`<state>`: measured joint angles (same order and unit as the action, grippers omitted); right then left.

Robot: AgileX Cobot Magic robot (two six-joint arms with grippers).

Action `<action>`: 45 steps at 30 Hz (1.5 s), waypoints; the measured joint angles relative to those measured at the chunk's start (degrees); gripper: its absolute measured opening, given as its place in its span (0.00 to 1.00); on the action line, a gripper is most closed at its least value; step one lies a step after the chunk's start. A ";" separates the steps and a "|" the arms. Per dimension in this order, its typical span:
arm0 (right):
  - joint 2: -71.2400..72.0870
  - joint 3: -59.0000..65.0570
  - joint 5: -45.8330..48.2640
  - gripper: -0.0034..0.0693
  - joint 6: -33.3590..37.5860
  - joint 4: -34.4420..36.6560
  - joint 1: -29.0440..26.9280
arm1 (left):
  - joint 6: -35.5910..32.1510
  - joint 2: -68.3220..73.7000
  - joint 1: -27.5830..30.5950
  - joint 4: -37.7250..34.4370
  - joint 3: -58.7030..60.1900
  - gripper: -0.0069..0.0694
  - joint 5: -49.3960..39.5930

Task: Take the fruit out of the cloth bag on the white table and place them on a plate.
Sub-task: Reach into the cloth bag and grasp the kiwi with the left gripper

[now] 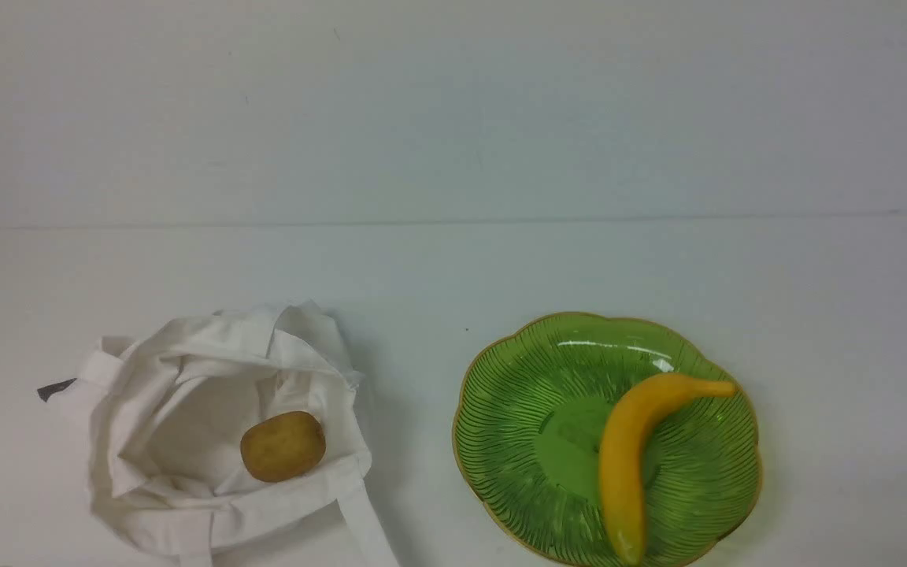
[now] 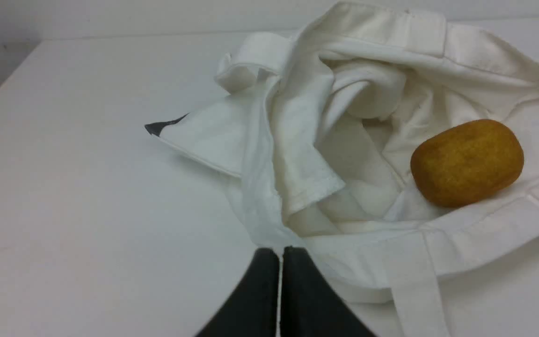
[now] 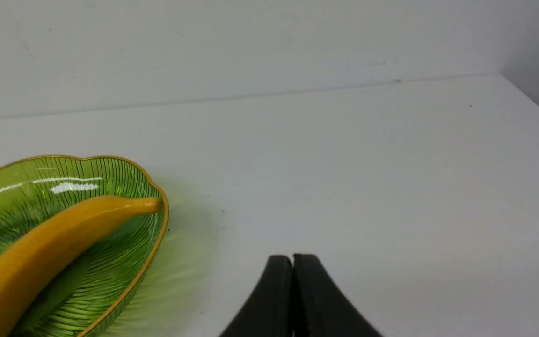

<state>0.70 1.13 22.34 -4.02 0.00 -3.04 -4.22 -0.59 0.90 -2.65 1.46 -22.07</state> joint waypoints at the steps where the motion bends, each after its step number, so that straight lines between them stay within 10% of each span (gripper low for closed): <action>1: 0.00 0.00 0.00 0.03 0.00 0.00 0.00 | 0.00 0.00 0.00 0.00 0.00 0.08 0.00; 21: 0.00 0.00 0.00 0.03 0.00 0.00 0.00 | 1.07 0.00 0.00 -0.21 0.06 0.08 1.68; 32: 0.00 0.00 0.00 0.03 0.00 0.00 0.00 | 13.59 0.00 0.00 -22.45 0.17 0.08 21.18; 38: 0.00 0.00 0.00 0.03 0.00 0.00 0.00 | 14.93 0.00 0.00 -22.53 -3.56 0.08 36.00; 45: 0.00 0.00 0.00 0.03 0.00 0.00 0.00 | 14.78 9.46 0.00 -1.37 -29.25 0.08 5.95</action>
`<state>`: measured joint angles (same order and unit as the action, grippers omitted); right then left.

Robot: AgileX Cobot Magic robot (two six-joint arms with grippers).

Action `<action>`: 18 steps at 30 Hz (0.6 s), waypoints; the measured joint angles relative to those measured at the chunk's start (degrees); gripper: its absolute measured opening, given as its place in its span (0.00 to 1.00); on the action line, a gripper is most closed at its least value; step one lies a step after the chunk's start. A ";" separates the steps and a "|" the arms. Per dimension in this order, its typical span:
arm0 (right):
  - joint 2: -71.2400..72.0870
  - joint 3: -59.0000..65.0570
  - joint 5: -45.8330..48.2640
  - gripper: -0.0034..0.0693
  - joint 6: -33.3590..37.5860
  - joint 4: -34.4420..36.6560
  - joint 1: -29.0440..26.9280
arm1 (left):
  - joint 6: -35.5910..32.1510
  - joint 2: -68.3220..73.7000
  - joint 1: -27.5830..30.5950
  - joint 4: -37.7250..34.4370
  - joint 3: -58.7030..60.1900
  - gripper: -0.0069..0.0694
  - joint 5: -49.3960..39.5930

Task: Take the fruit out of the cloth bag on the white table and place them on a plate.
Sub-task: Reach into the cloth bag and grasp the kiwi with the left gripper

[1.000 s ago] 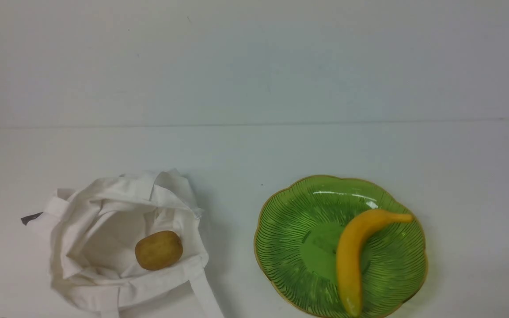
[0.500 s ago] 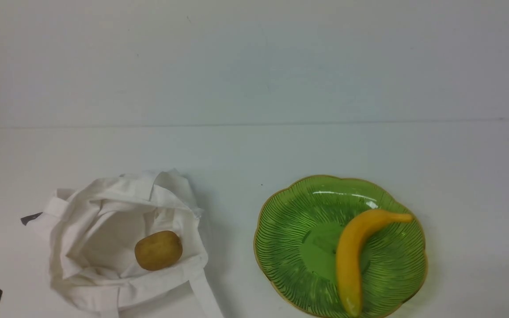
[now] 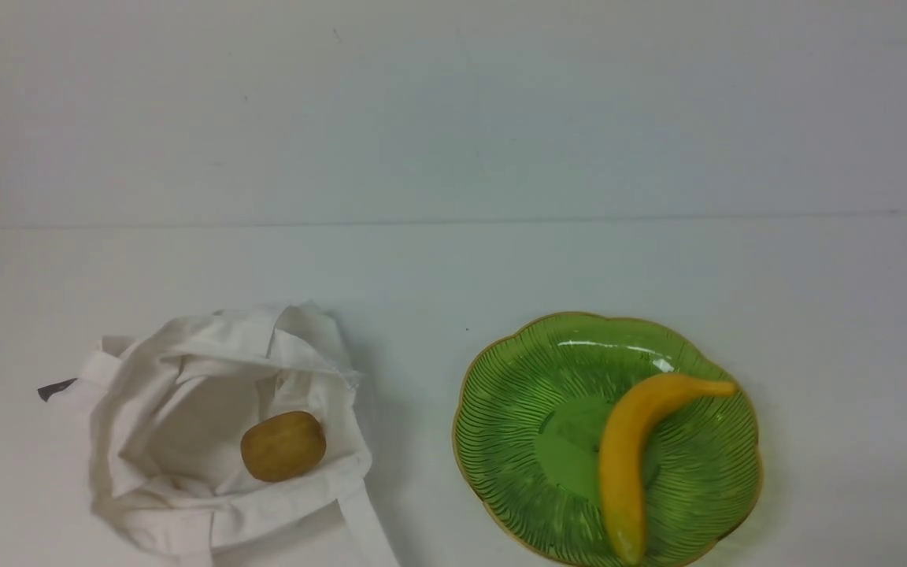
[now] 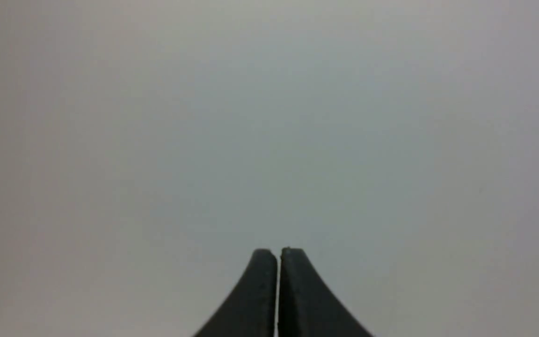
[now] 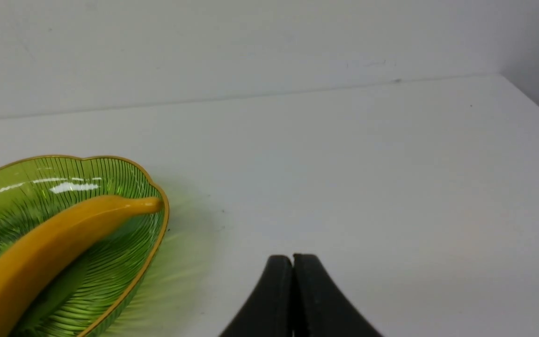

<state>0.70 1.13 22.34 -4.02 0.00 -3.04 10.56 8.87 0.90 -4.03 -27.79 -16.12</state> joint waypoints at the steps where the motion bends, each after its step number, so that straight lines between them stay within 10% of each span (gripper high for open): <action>1: 0.00 0.00 0.00 0.03 0.00 0.00 0.00 | -0.75 2.49 0.00 1.44 -3.32 0.08 -5.77; 9: 0.00 0.00 0.00 0.03 0.00 0.00 0.00 | -17.69 30.16 0.00 0.51 -15.74 0.08 -45.84; 18: 0.00 0.00 0.00 0.03 0.00 0.00 0.00 | -47.55 47.62 -5.85 -18.05 -16.04 0.08 -42.03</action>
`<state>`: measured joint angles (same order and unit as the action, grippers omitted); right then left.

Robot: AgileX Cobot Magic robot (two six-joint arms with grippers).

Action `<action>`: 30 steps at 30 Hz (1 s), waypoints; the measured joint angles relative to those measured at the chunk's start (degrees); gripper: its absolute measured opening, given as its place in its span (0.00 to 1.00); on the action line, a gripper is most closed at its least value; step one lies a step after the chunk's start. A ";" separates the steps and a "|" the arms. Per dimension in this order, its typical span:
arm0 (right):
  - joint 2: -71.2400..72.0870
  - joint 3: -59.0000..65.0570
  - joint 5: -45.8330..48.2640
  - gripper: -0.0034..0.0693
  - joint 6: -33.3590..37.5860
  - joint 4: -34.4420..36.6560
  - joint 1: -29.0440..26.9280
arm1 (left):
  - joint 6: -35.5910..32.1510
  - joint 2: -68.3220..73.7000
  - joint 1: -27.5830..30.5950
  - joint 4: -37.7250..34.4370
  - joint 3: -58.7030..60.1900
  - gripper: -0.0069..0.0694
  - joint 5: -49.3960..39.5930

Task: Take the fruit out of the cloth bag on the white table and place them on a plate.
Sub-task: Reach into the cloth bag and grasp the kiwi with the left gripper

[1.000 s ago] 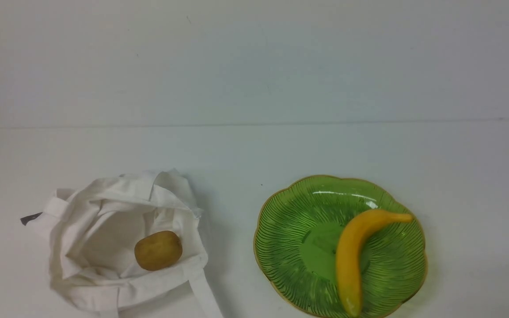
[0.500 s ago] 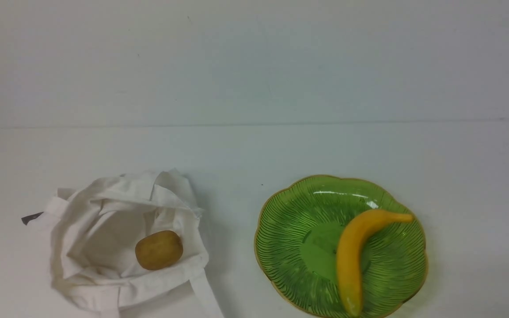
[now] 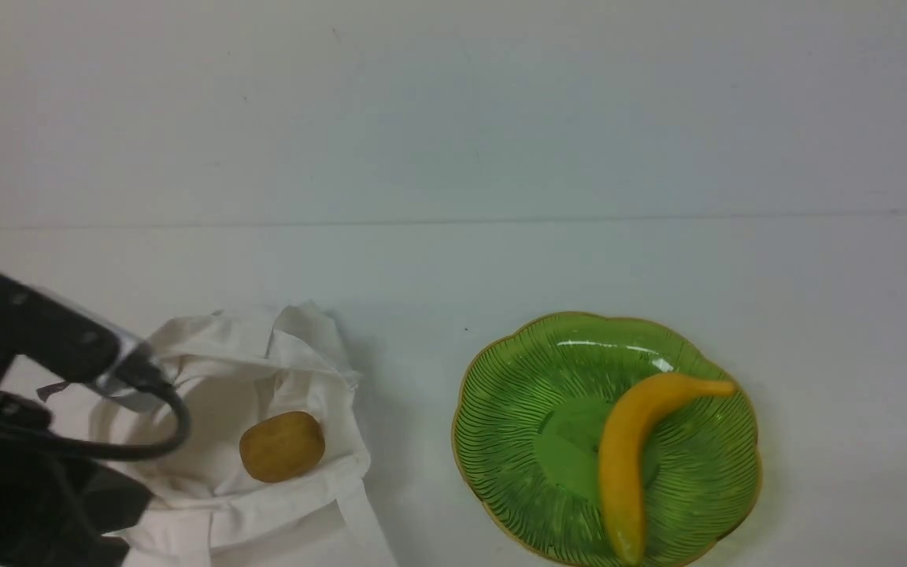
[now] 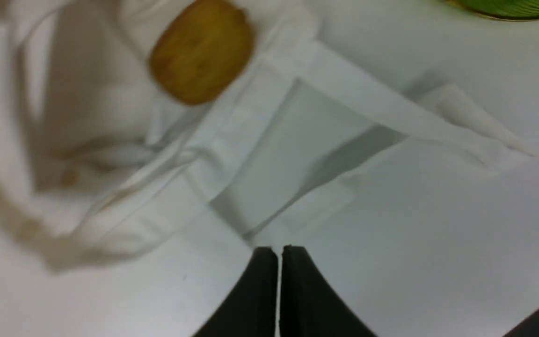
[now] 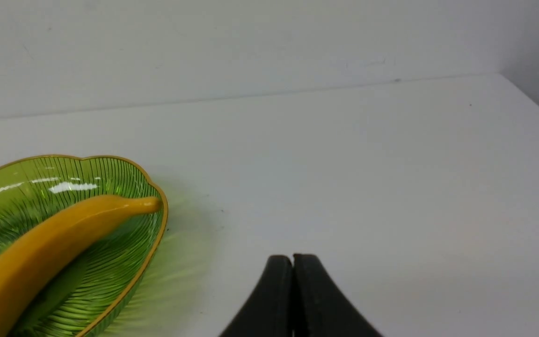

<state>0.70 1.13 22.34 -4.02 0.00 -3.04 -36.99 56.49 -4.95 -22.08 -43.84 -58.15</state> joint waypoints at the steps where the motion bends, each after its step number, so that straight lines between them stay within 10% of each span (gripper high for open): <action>1: 0.00 0.00 0.00 0.03 0.00 0.00 0.00 | -1.30 1.39 -0.83 -0.44 -0.25 0.08 0.66; 12: 0.00 0.00 0.00 0.03 0.00 0.00 0.00 | -1.62 20.42 -10.07 4.18 -6.52 0.14 10.49; 22: 0.00 0.00 0.00 0.03 0.00 0.00 0.00 | -0.77 32.64 -10.56 8.14 -10.08 0.73 21.01; 30: 0.00 0.00 0.00 0.03 0.00 0.00 0.00 | -0.72 37.43 -10.56 8.14 -10.19 0.94 25.39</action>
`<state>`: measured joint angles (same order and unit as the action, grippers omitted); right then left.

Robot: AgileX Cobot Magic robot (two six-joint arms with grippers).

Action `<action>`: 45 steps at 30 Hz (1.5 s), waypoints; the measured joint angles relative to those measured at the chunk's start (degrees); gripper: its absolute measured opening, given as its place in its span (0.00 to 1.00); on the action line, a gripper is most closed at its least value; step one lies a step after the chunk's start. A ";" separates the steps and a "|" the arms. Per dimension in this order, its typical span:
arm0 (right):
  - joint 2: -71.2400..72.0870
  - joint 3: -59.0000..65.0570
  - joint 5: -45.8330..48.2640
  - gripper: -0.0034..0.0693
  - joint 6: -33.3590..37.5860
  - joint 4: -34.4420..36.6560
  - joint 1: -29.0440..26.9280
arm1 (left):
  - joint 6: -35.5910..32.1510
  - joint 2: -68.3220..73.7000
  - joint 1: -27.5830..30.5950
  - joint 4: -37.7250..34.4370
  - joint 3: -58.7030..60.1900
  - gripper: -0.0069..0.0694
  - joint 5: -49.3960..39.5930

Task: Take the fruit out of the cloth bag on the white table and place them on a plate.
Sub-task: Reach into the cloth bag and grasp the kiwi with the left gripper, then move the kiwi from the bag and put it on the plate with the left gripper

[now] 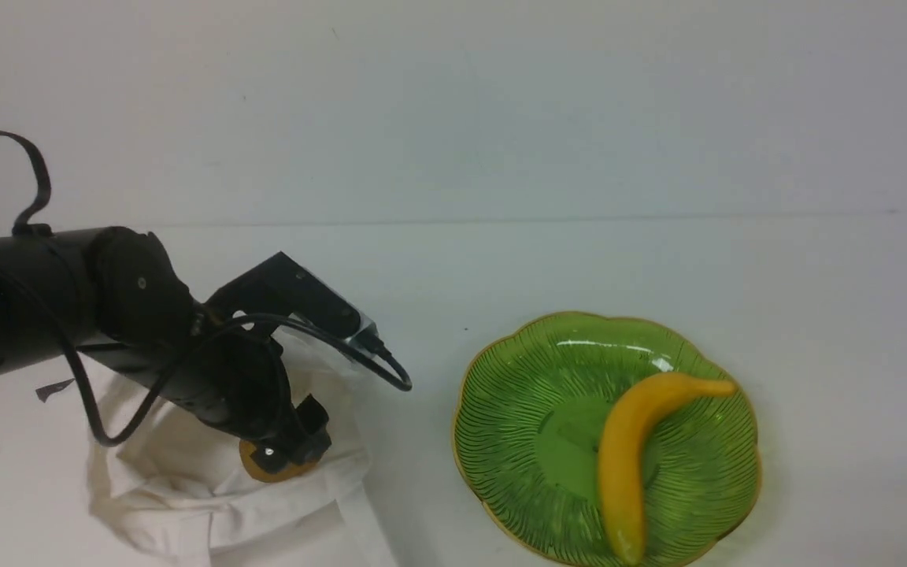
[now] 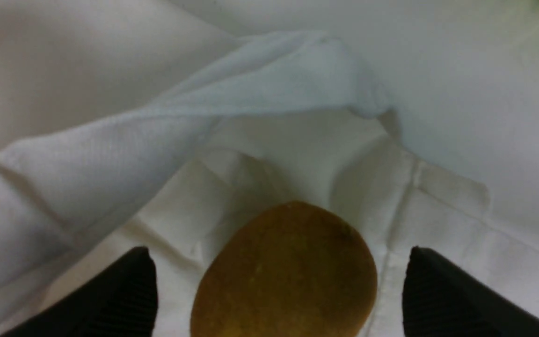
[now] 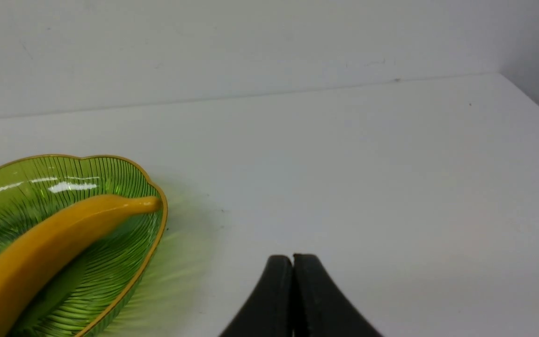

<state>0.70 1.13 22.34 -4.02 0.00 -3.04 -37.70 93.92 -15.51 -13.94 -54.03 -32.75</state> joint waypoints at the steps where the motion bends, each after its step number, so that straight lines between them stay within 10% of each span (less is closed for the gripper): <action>1: 0.00 0.00 0.00 0.03 0.00 0.00 0.00 | 0.00 0.62 0.00 0.00 0.00 0.94 0.21; 10: 0.00 0.00 0.00 0.03 0.00 0.00 0.00 | 4.18 4.23 0.00 0.12 -0.04 0.73 0.25; 25: 0.00 0.00 0.00 0.03 0.00 0.00 0.00 | 16.14 -5.19 0.00 4.84 -4.95 0.73 -16.32; 32: 0.00 0.00 0.00 0.03 0.00 0.00 0.00 | 15.99 -10.78 -5.23 -3.79 -7.65 0.73 -23.94; 45: 0.00 0.00 0.00 0.03 0.00 0.00 0.00 | 11.73 -2.77 -24.56 -11.95 -7.65 0.73 14.36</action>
<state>0.70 1.13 22.34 -4.02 0.00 -3.04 -25.97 91.16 -40.07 -25.88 -61.68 -18.39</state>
